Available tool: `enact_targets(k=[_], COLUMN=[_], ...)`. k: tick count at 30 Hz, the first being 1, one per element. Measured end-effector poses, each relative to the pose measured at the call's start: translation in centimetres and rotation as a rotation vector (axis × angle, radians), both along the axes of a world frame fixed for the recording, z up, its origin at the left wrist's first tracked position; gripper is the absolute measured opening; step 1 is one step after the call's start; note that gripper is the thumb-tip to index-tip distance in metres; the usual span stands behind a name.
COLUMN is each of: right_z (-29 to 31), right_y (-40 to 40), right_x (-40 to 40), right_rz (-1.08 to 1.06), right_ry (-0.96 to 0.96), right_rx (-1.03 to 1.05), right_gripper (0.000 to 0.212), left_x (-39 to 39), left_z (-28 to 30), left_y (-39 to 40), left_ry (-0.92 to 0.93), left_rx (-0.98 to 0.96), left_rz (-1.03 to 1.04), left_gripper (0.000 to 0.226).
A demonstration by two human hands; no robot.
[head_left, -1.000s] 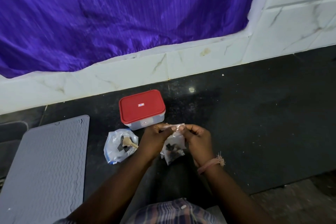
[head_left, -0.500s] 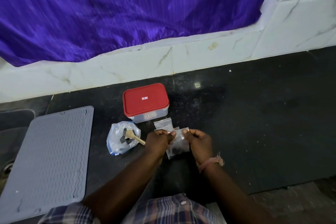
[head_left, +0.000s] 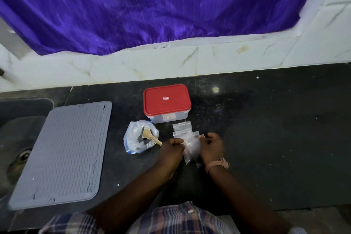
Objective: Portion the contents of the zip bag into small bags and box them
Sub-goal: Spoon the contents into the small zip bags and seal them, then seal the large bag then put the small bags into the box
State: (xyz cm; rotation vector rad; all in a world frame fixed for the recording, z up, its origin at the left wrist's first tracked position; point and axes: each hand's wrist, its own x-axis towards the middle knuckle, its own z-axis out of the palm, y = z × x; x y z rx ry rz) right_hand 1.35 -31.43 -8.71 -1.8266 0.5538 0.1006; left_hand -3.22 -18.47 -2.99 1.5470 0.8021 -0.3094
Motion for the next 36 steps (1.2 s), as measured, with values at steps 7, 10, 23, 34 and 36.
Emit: enact_targets(k=[7, 10, 23, 34, 36], right_z=[3.4, 4.2, 3.6, 2.6, 3.0], right_y=[6.4, 9.6, 11.4, 2.9, 2.1], right_x=[-0.4, -0.3, -1.8, -0.3, 1.3], right_rz=[0.322, 0.552, 0.742, 0.054, 0.011], right_ry=[-0.428, -0.418, -0.317, -0.337, -0.212], right_rx=[-0.467, -0.357, -0.547, -0.36, -0.394], right_gripper=[0.021, 0.022, 0.013, 0.019, 0.014], left_x=[-0.1, -0.6, -0.2, -0.9, -1.0], left_z=[1.7, 1.8, -0.1, -1.2, -1.1], left_y=[3.2, 5.2, 10.3, 10.8, 10.5], left_ry=[-0.05, -0.103, 0.232, 0.069, 0.042], left_rx=[-0.052, 0.133, 0.315, 0.151, 0.092], left_rz=[0.017, 0.192, 0.613, 0.604, 0.605], left_gripper=[0.017, 0.023, 0.08, 0.036, 0.036])
